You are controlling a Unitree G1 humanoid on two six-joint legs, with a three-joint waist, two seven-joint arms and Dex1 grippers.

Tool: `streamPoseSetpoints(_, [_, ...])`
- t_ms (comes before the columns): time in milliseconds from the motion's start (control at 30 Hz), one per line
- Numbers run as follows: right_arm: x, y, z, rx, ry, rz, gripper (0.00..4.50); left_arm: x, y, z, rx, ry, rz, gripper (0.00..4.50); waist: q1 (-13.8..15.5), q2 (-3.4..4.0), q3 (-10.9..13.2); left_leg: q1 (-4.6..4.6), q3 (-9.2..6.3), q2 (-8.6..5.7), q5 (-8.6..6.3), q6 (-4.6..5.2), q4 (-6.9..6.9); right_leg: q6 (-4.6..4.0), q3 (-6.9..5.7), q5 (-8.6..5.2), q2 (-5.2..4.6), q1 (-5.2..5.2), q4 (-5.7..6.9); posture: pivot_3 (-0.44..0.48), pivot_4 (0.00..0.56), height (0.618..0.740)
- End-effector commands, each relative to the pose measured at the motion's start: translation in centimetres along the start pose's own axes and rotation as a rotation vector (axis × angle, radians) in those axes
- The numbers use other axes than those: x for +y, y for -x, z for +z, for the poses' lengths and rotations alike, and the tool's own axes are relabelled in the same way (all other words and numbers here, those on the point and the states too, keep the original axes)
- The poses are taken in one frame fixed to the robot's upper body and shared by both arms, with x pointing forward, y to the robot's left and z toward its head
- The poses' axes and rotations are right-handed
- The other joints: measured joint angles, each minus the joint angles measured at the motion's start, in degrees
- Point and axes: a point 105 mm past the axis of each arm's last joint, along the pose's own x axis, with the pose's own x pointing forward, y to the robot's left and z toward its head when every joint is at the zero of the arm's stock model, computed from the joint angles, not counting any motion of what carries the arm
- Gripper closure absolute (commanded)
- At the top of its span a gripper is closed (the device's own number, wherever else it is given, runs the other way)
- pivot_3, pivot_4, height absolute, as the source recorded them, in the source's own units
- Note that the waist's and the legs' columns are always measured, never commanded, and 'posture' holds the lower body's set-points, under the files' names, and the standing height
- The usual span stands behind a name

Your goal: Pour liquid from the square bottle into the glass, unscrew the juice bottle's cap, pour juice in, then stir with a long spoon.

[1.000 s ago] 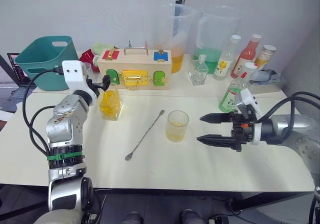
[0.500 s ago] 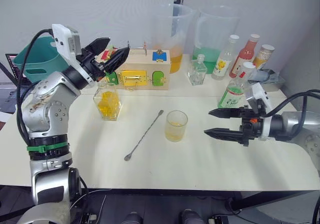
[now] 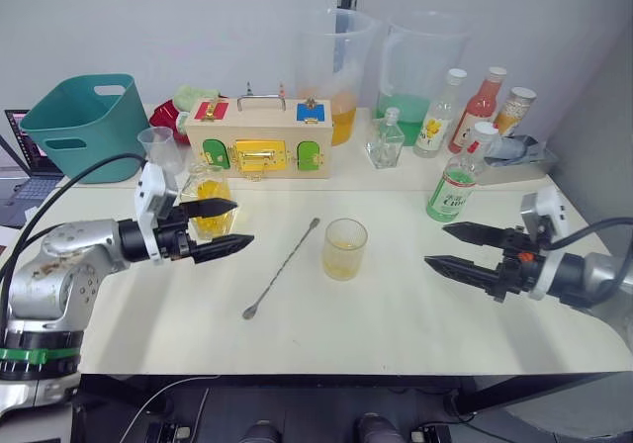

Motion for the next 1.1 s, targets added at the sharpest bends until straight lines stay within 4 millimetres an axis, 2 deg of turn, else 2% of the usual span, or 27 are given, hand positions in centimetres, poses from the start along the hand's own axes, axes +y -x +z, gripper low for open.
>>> streamPoseSetpoints(33, [-0.5,1.3,-1.3,0.015,0.059,-0.077,0.0,0.7,1.8,-0.7,0.034,-0.072,0.075,0.05,0.1,0.0,0.0,0.01,0.0,0.0,0.0,0.0,-0.02,0.0,-0.01,0.0,0.0,0.01,-0.01,0.0,0.15,0.74])
streamPoseSetpoints(133, [-1.6,2.5,-2.9,-0.008,0.035,-0.171,0.0,0.8,3.0,-2.2,0.06,-0.082,0.118,0.05,0.1,0.01,0.0,0.02,0.04,0.01,-0.01,0.01,-0.02,0.0,0.01,0.0,0.0,0.06,-0.17,0.0,0.15,0.74])
streamPoseSetpoints(233, [-2.4,3.3,-3.6,-0.036,0.016,-0.231,0.0,0.9,3.7,-3.1,0.077,-0.077,0.138,0.05,0.0,0.01,0.0,0.03,0.08,0.06,-0.01,0.01,-0.05,0.0,0.01,0.0,0.01,0.12,-0.35,0.0,0.15,0.74])
streamPoseSetpoints(400, [-2.4,4.9,-6.4,-0.003,-0.043,-0.293,0.0,0.7,4.6,-4.1,0.057,0.013,0.162,0.05,0.1,0.02,0.0,0.05,0.08,0.06,-0.01,0.02,-0.09,0.0,0.01,0.0,0.01,0.14,-0.34,0.0,0.15,0.74])
streamPoseSetpoints(533, [-2.2,5.4,-7.2,-0.008,-0.059,-0.318,0.0,0.7,4.5,-4.4,0.059,0.031,0.16,0.05,0.0,0.03,0.0,0.07,0.11,0.06,-0.01,0.02,-0.09,0.0,0.03,0.0,0.0,0.15,-0.36,0.0,0.15,0.74])
streamPoseSetpoints(667, [-1.8,5.4,-7.2,-0.025,-0.067,-0.325,0.0,1.2,4.2,-4.4,0.056,0.03,0.161,0.05,0.0,0.03,0.0,0.13,0.11,0.08,-0.01,0.02,-0.09,0.0,0.02,-0.01,0.03,0.18,-0.35,0.0,0.15,0.74])
streamPoseSetpoints(800, [-1.4,5.7,-7.3,-0.03,-0.072,-0.344,0.0,1.3,3.2,-3.6,0.02,0.013,0.128,0.05,0.1,0.03,0.0,0.13,0.11,0.08,-0.01,0.02,-0.1,0.0,0.02,-0.01,0.02,0.19,-0.33,0.0,0.15,0.74])
streamPoseSetpoints(967, [-2.0,6.9,-5.2,-0.143,-0.103,-0.398,0.0,0.7,1.5,-2.5,-0.01,0.04,0.076,0.05,0.1,0.04,0.0,0.13,0.11,0.06,-0.01,0.02,-0.09,0.0,0.03,-0.01,0.01,0.22,-0.34,0.0,0.15,0.74])
streamPoseSetpoints(1100, [-3.5,7.5,-3.1,-0.206,-0.117,-0.434,0.0,-0.1,0.2,0.4,-0.109,0.03,0.017,0.05,0.0,0.04,0.0,0.12,0.1,0.07,-0.01,0.02,-0.07,0.0,0.03,0.0,0.02,0.21,-0.34,0.0,0.15,0.74])
